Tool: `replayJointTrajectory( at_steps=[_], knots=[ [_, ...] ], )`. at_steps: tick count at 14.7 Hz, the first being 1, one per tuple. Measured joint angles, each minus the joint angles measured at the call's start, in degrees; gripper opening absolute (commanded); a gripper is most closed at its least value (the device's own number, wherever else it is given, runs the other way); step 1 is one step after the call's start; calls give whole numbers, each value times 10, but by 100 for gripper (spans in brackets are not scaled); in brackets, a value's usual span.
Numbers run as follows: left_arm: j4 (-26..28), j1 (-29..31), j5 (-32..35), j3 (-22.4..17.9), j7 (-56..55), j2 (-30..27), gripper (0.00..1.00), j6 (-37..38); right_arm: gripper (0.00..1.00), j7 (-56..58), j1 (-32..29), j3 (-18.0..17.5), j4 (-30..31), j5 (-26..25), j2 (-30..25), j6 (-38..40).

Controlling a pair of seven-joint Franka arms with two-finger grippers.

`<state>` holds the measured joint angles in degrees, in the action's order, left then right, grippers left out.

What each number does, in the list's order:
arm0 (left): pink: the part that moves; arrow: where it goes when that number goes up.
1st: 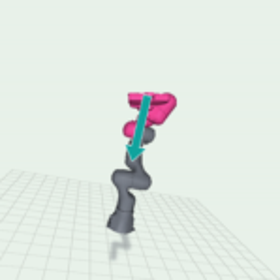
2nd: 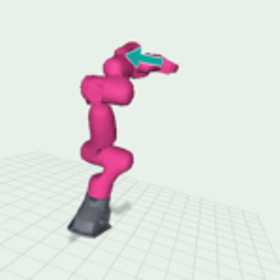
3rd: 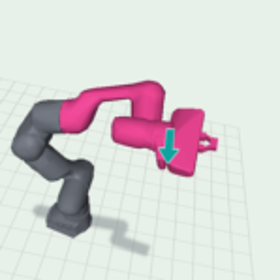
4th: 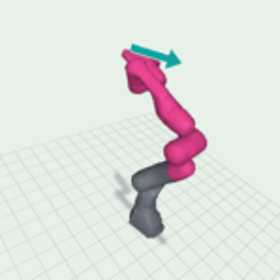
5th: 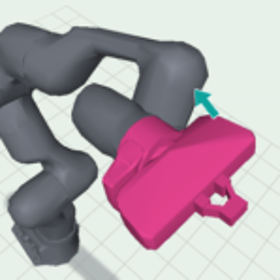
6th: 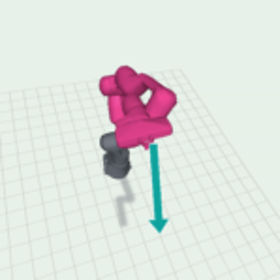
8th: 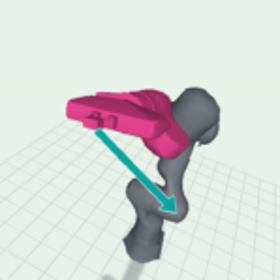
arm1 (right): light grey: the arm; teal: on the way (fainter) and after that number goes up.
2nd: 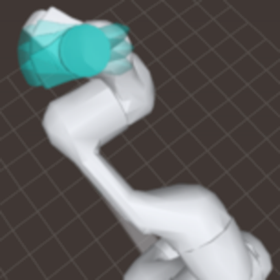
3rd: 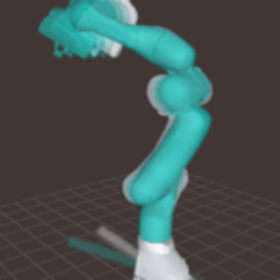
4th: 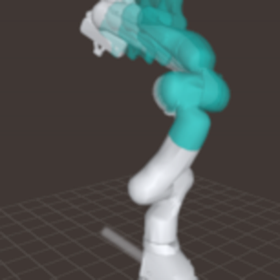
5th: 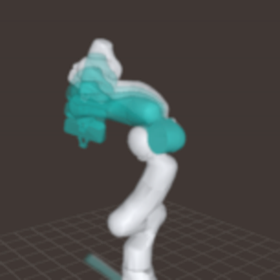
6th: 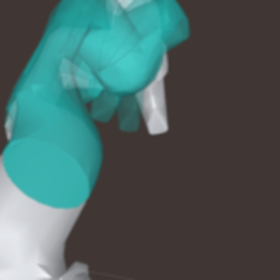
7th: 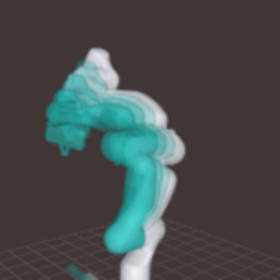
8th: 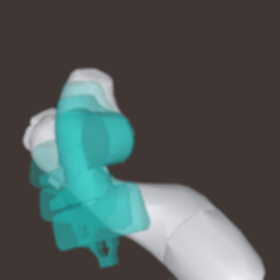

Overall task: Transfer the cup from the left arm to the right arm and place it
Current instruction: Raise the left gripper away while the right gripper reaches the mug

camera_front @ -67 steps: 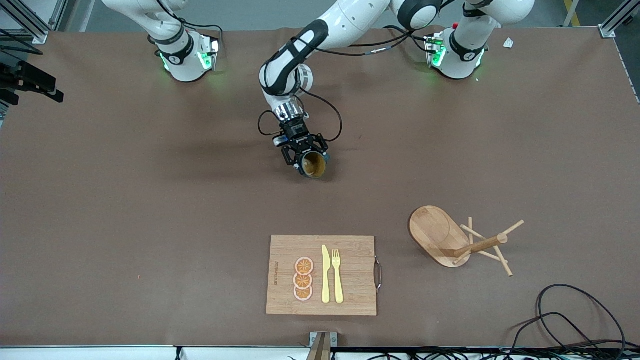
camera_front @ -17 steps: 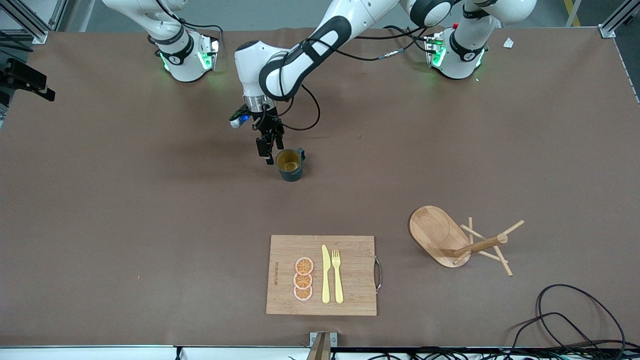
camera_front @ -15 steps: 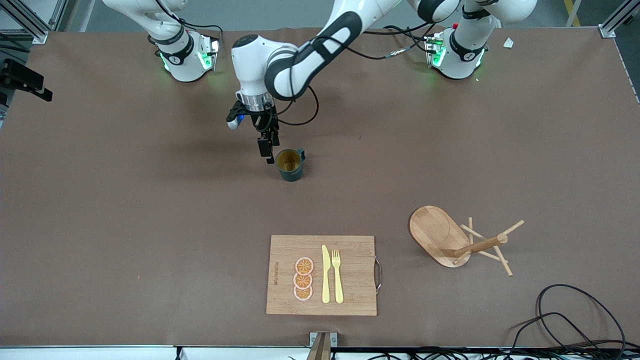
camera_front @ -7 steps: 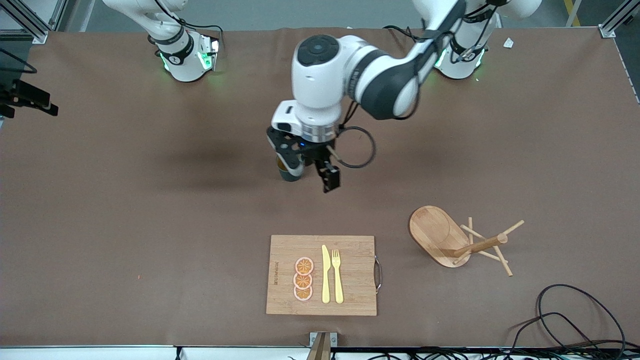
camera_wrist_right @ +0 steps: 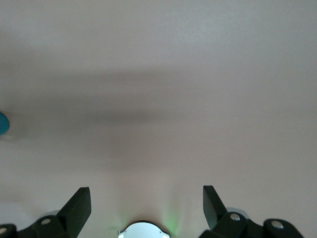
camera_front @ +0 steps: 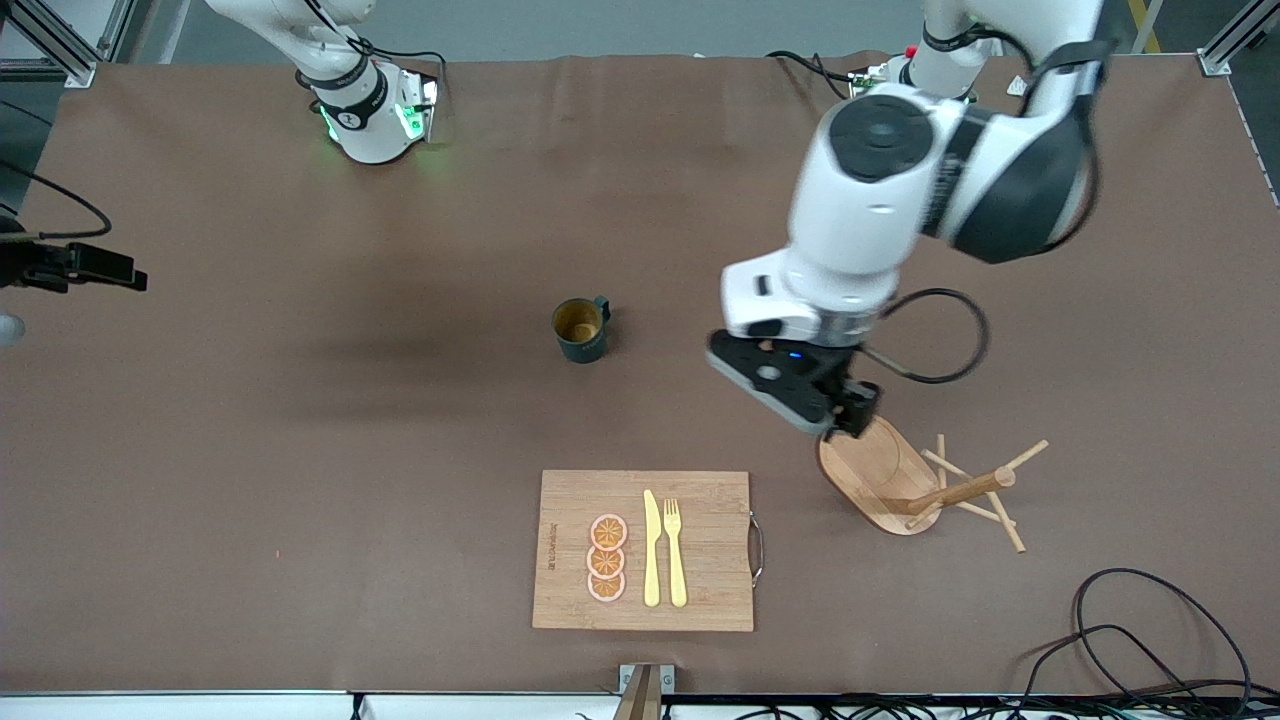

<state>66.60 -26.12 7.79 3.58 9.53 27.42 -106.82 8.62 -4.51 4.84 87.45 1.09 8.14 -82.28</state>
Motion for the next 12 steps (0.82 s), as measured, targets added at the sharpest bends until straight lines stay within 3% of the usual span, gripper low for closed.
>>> replayJointTrajectory(
  at_steps=[5, 12],
  knots=[
    [1, 109, -59, 0, 0, -48, 100, 66, 100, -100, 7, -7, 12, 2, 2, -17],
    [11, 217, -101, 1, -51, -108, 100, 221, 100, -379, 115, -16, 65, 37, 4, -77]
  ],
)
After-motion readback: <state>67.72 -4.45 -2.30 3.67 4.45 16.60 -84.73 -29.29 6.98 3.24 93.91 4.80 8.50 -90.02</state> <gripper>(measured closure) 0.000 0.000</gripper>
